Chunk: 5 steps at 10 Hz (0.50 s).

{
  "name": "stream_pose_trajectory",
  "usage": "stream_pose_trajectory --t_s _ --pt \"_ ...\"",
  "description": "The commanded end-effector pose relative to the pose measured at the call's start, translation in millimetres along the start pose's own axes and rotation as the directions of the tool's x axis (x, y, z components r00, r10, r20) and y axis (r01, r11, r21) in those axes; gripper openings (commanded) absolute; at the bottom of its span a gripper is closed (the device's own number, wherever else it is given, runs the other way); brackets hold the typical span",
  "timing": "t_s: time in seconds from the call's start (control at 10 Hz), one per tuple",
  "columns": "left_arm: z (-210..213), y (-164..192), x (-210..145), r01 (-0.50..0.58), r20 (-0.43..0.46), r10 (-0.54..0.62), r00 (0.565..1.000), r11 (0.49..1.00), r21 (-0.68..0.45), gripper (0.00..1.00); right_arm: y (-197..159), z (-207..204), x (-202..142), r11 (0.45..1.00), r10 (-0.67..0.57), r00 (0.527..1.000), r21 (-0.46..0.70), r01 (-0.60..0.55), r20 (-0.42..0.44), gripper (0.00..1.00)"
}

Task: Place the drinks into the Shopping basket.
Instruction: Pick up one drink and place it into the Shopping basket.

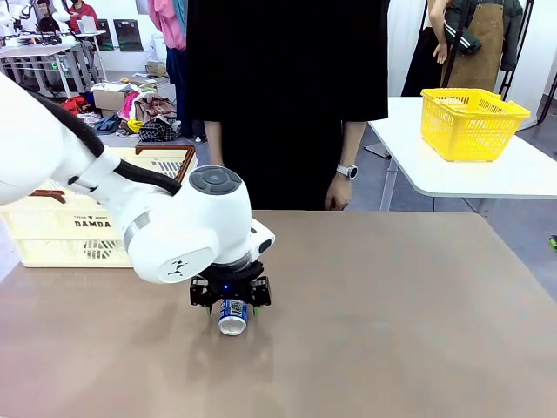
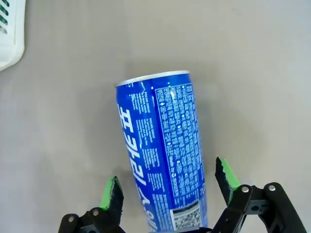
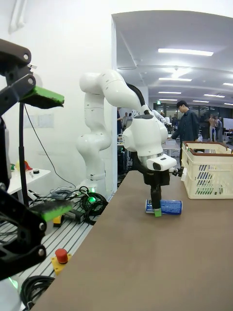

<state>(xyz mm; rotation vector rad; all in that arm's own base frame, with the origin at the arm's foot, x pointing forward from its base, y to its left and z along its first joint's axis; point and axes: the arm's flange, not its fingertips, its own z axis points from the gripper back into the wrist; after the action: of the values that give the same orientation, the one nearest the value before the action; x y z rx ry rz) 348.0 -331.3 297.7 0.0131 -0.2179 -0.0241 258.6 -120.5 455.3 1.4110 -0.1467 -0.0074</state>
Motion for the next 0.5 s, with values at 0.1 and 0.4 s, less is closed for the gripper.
stream_pose_trajectory --t_s 0.1,0.4 --pt "-12.4 -18.8 10.3 -0.019 0.022 0.019 1.0 1.0 0.024 1.0 7.2 -0.8 3.1 1.0 -0.019 1.0 0.018 0.019 0.011 1.0" --pt "-14.8 -17.6 13.4 -0.026 0.027 0.025 0.999 0.999 0.046 0.0 7.2 -0.8 3.1 1.0 -0.019 1.0 0.018 0.019 0.011 1.0"
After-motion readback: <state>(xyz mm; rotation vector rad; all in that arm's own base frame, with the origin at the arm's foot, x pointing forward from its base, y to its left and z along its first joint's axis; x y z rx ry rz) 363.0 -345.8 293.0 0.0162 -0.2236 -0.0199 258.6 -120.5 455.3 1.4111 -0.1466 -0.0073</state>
